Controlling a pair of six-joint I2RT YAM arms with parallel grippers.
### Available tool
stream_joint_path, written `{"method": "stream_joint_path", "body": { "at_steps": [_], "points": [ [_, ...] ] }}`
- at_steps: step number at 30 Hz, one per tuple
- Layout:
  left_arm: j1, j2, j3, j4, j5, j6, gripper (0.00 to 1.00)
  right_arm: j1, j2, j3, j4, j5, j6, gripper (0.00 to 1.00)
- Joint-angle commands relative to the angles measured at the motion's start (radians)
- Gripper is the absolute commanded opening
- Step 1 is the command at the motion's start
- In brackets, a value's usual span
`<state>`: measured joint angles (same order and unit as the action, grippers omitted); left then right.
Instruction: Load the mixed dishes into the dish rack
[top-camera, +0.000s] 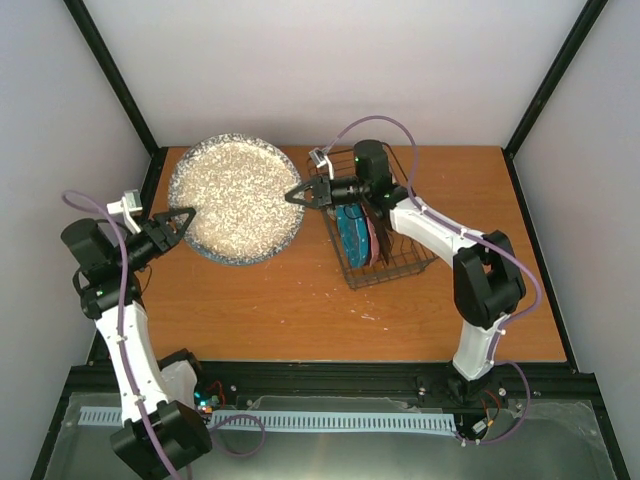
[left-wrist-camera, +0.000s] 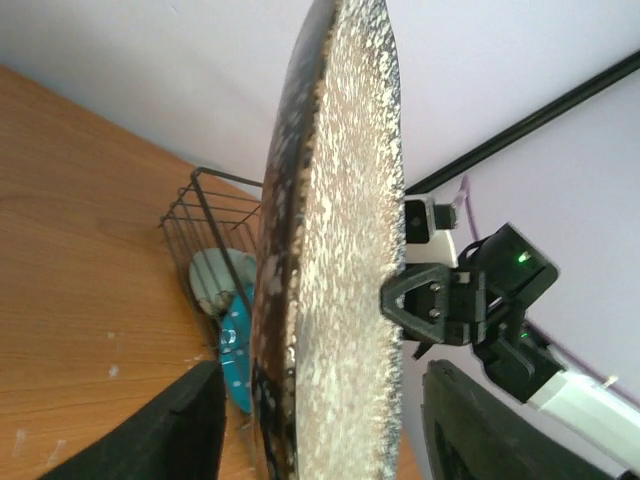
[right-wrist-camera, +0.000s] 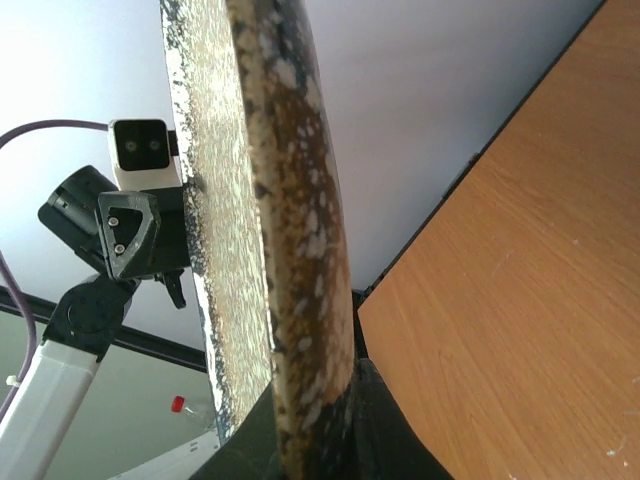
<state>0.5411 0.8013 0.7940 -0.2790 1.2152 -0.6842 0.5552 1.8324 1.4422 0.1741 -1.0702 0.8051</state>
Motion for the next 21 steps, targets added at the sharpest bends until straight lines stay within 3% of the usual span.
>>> {"method": "stream_joint_path", "body": {
  "at_steps": [1,3,5,6,10,17,21],
  "points": [
    [-0.001,0.015,0.045,-0.030,-0.022,0.033,0.61,-0.020,-0.127,0.003,0.203,-0.037,0.059,0.03],
    [-0.001,0.021,0.049,-0.039,-0.035,0.046,0.71,-0.028,-0.135,-0.012,0.223,-0.022,0.071,0.03],
    [-0.001,0.027,0.055,-0.048,-0.054,0.057,0.95,-0.038,-0.145,-0.031,0.249,0.002,0.090,0.03],
    [-0.001,0.029,0.060,-0.055,-0.070,0.065,0.99,-0.043,-0.150,-0.043,0.262,0.013,0.103,0.03],
    [-0.001,0.032,0.094,-0.099,-0.167,0.106,1.00,-0.064,-0.184,-0.069,0.264,0.072,0.097,0.03],
    [-0.001,0.030,0.087,-0.097,-0.311,0.130,1.00,-0.076,-0.320,-0.034,-0.063,0.330,-0.194,0.03],
    [-0.001,0.041,0.052,-0.072,-0.326,0.135,1.00,-0.097,-0.422,-0.065,-0.119,0.484,-0.274,0.03]
  ]
}}
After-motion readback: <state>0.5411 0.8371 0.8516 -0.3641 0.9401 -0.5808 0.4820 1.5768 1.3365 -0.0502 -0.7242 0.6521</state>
